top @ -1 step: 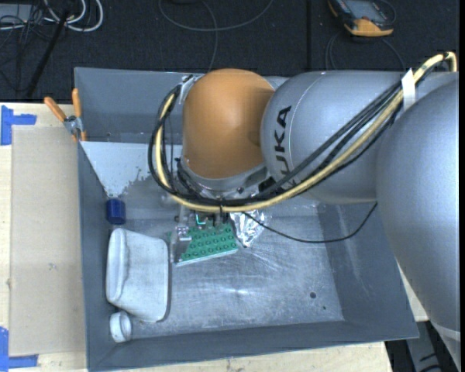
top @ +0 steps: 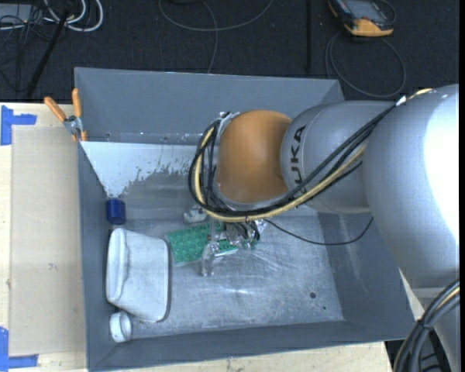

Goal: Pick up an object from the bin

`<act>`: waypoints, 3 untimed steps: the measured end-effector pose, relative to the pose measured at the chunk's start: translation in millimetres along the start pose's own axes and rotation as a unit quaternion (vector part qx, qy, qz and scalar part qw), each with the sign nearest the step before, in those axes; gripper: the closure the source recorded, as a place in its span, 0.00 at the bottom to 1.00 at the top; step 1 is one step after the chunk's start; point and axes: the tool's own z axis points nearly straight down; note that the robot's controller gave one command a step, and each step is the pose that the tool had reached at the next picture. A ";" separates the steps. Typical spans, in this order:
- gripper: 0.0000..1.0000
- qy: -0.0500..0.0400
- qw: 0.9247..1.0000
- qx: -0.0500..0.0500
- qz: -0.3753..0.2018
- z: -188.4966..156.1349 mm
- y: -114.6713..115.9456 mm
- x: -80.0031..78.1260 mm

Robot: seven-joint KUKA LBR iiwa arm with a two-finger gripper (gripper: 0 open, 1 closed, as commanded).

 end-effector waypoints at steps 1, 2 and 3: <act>0.00 -0.001 1.000 0.003 -0.003 -27.8 -18.5 -6.9; 0.00 0.001 1.000 0.003 0.028 -32.1 -21.7 -7.7; 0.00 0.001 0.998 0.002 0.069 -0.7 -19.5 -10.6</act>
Offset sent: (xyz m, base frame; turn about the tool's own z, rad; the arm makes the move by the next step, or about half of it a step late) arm 0.0083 -0.0171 0.0261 -0.0080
